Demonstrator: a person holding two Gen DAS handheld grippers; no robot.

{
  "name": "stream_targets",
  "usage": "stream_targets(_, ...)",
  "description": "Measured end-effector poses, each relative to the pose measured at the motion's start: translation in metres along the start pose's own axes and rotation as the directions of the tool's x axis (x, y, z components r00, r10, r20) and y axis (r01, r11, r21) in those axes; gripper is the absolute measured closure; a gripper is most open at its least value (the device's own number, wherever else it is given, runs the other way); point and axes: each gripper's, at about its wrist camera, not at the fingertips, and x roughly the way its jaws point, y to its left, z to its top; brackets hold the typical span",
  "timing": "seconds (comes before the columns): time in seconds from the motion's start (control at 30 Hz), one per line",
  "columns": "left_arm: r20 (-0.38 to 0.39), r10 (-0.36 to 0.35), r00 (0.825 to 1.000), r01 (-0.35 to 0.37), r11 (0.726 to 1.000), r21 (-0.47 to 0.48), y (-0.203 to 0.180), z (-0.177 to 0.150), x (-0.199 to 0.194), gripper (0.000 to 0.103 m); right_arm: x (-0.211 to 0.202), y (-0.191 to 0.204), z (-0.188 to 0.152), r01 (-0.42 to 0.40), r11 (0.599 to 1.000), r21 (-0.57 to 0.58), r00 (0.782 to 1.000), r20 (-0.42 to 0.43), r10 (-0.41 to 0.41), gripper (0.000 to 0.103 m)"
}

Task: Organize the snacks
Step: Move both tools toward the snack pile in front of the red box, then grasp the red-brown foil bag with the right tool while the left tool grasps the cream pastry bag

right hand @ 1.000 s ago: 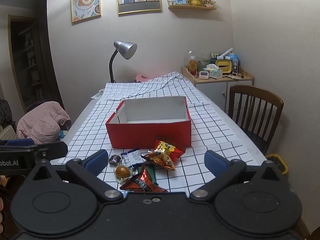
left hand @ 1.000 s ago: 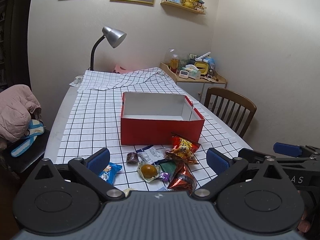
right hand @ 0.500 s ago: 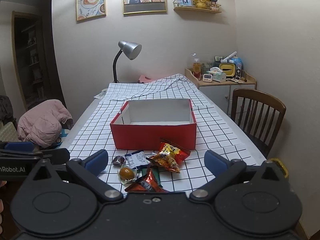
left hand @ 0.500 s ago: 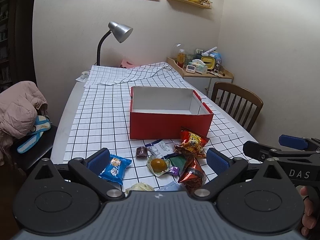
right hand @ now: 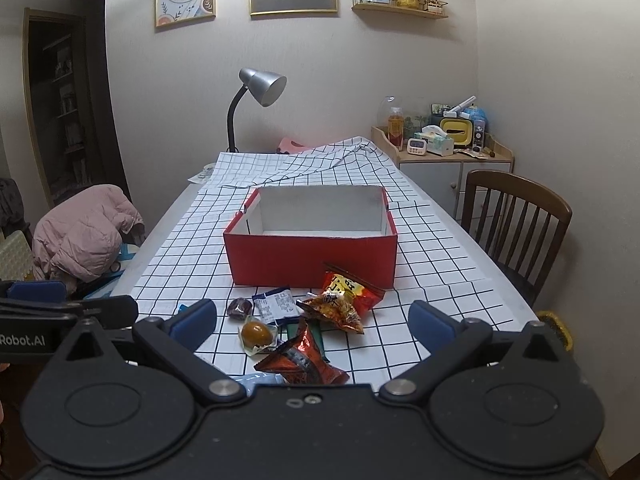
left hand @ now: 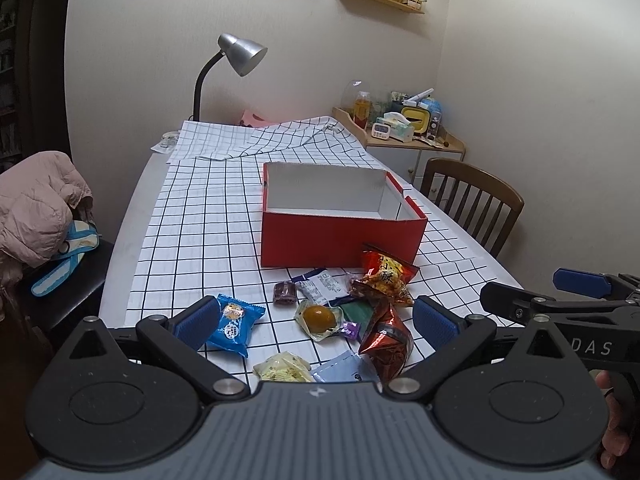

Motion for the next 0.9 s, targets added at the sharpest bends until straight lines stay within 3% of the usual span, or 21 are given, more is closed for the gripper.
stream_targets(0.4, -0.037, -0.012, 0.999, 0.011, 0.999, -0.030, 0.010, -0.004, 0.012, 0.000, 0.016, 0.005, 0.001, -0.023, 0.999, -0.035, 0.999, -0.038, 0.022, 0.001)
stream_targets(0.7, -0.104, 0.039, 0.994, -0.046, 0.997, -0.066, 0.013, 0.002, 0.043, 0.000, 0.058, -0.013, -0.002, -0.078, 0.996, -0.030, 0.991, -0.115, 0.074, 0.003)
stream_targets(0.9, -0.181, 0.079, 0.980, -0.100, 0.989, -0.110, 0.023, -0.002, 0.073, 0.000, 0.095, -0.021, -0.010, -0.137, 0.985, -0.100, 0.976, -0.181, 0.118, 0.004)
